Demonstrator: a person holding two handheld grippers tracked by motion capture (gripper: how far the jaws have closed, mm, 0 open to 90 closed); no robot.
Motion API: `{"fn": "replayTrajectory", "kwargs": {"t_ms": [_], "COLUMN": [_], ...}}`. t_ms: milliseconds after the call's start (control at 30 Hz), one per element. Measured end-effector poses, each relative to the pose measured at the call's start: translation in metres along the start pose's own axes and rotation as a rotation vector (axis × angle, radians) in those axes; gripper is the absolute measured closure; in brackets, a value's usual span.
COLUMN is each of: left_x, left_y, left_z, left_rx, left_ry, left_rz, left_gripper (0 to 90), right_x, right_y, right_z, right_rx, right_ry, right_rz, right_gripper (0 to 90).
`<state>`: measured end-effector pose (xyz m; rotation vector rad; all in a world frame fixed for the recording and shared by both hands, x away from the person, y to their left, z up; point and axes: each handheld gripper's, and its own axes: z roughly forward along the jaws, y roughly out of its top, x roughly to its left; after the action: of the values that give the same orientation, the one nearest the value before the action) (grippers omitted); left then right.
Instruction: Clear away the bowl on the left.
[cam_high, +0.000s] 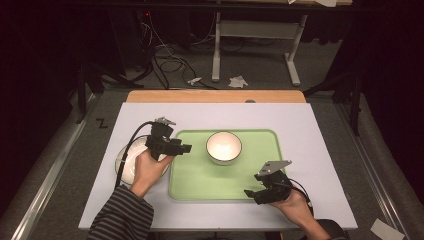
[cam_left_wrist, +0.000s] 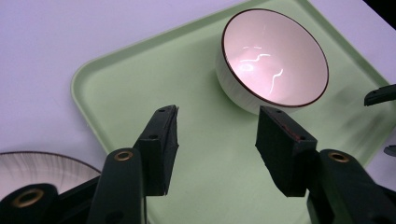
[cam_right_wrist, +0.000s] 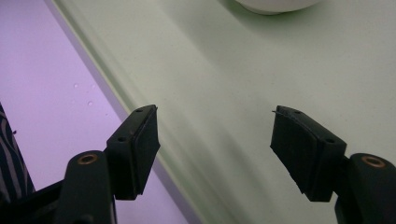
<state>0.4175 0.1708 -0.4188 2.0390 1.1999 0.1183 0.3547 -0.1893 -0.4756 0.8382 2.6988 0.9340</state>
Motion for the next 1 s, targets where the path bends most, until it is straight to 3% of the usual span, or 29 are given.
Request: {"fn": "replayTrajectory", "kwargs": {"t_ms": [567,1000], "left_x": [-0.01,-0.025], "left_y": [-0.024,-0.041], "left_z": [-0.011,-0.006], "left_rx": [-0.019,0.019], "left_ry": [-0.025,-0.062], "left_rz": [0.006,0.038], "left_gripper": [47.2,45.1], "right_x": [0.001,0.001], "right_y": [0.0,0.0], "right_z": [0.0,0.001], "right_rx": [0.002,0.003], "right_ry": [0.003,0.007], "right_rz": [0.003,-0.001], "right_gripper": [33.6,33.6]}}
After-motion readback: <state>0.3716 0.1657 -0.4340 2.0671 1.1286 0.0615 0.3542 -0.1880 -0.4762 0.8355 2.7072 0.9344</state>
